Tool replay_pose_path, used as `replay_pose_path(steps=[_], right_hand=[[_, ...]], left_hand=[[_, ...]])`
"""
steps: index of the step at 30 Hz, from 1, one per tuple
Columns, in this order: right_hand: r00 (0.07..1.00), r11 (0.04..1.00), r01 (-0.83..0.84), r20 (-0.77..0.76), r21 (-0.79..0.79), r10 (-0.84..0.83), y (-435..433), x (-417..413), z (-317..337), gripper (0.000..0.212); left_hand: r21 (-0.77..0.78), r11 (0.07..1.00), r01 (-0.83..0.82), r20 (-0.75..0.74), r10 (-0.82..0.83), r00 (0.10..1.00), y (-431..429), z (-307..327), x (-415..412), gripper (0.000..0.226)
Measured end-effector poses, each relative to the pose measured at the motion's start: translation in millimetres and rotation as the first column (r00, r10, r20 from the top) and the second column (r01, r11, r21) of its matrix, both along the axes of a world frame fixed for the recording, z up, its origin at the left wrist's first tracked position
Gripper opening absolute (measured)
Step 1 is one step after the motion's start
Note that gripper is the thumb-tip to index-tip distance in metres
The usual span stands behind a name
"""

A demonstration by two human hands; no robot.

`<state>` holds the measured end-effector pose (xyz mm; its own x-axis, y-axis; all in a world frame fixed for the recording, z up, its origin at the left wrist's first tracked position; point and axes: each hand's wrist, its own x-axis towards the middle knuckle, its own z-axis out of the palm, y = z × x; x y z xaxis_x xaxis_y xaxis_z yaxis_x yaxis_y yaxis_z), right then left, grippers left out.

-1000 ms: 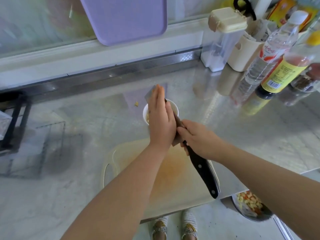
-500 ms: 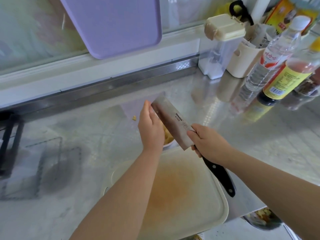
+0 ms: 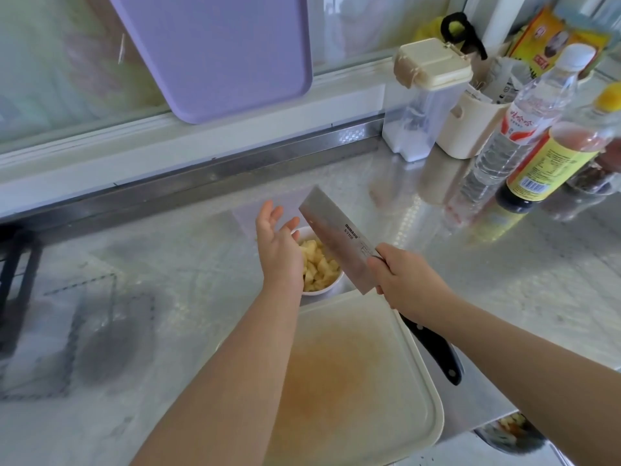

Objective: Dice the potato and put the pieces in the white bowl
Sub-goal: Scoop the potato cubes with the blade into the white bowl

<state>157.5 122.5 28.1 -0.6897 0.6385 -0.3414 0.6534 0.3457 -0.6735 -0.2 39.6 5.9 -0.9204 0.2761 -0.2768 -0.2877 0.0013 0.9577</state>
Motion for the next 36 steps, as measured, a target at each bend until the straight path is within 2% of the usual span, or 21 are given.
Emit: replay_pose_path(steps=[4,6,8,10,11,14,17,19,21,22,23,24,25,27,30,33,35,36], right_hand=[[1.0,0.999,0.029,-0.006,0.035,-0.029,5,1,2,0.029],[0.999,0.998,0.045,-0.018,0.039,-0.044,7,0,4,0.028],[0.998,0.998,0.055,-0.018,0.036,-0.055,8,1,4,0.028],[0.998,0.998,0.055,-0.012,0.041,-0.054,8,1,4,0.028],[0.999,0.998,0.053,-0.009,0.041,-0.052,7,0,4,0.028],[0.999,0.998,0.051,-0.017,0.037,-0.05,6,-3,5,0.028],[0.997,0.998,0.05,-0.056,0.027,-0.048,6,-7,6,0.028],[0.997,0.999,0.033,-0.071,0.026,-0.031,4,-11,9,0.027],[0.997,0.999,0.016,-0.07,0.033,-0.014,2,-17,11,0.027],[0.998,0.999,0.01,-0.068,0.037,-0.008,1,-22,12,0.027],[0.998,0.999,0.006,-0.065,0.04,-0.004,1,-27,12,0.027],[0.998,0.999,0.006,-0.063,0.038,-0.003,0,-32,11,0.027],[0.998,0.999,0.008,-0.063,0.033,-0.006,1,-38,11,0.028],[0.998,1.0,0.017,-0.062,0.026,-0.016,2,-49,9,0.028],[0.997,1.0,0.021,-0.069,0.023,-0.02,3,-62,5,0.027],[0.998,1.0,0.01,-0.066,0.027,-0.008,3,-69,1,0.027],[0.998,0.999,0.008,-0.06,0.033,-0.006,3,-70,-2,0.027],[0.998,0.999,0.01,-0.057,0.037,-0.008,3,-70,-3,0.027]], left_hand=[[-0.263,0.95,0.171,-0.209,-0.229,0.951,-3,-9,3,0.063],[-0.281,0.942,0.183,-0.255,-0.257,0.932,-4,-8,5,0.056],[-0.22,0.96,0.175,-0.248,-0.229,0.941,-5,-8,4,0.04],[-0.11,0.977,0.18,-0.17,-0.197,0.965,-6,-6,2,0.022],[-0.009,0.985,0.171,-0.1,-0.171,0.98,-6,-4,0,0.02],[0.228,0.972,0.059,0.154,-0.096,0.983,-8,2,-8,0.037],[0.321,0.938,-0.128,0.33,0.016,0.944,-18,4,-26,0.037],[0.296,0.932,-0.209,0.348,0.099,0.932,-30,2,-46,0.025],[0.15,0.976,-0.159,0.263,0.116,0.958,-45,-10,-68,0.015],[0.0,0.997,-0.074,0.172,0.073,0.983,-52,-19,-80,0.015],[-0.195,0.98,0.028,0.064,-0.016,0.998,-58,-29,-91,0.02],[-0.399,0.909,0.122,-0.032,-0.146,0.989,-63,-37,-100,0.027],[-0.575,0.798,0.18,-0.101,-0.288,0.952,-66,-42,-107,0.032],[-0.777,0.6,0.19,-0.189,-0.511,0.839,-65,-47,-115,0.04],[-0.881,0.449,0.146,-0.254,-0.712,0.655,-55,-50,-120,0.039],[-0.938,0.325,0.121,-0.223,-0.833,0.507,-45,-52,-119,0.029],[-0.963,0.259,0.08,-0.198,-0.875,0.442,-40,-54,-117,0.021],[-0.964,0.256,0.069,-0.201,-0.876,0.439,-38,-55,-117,0.018]])
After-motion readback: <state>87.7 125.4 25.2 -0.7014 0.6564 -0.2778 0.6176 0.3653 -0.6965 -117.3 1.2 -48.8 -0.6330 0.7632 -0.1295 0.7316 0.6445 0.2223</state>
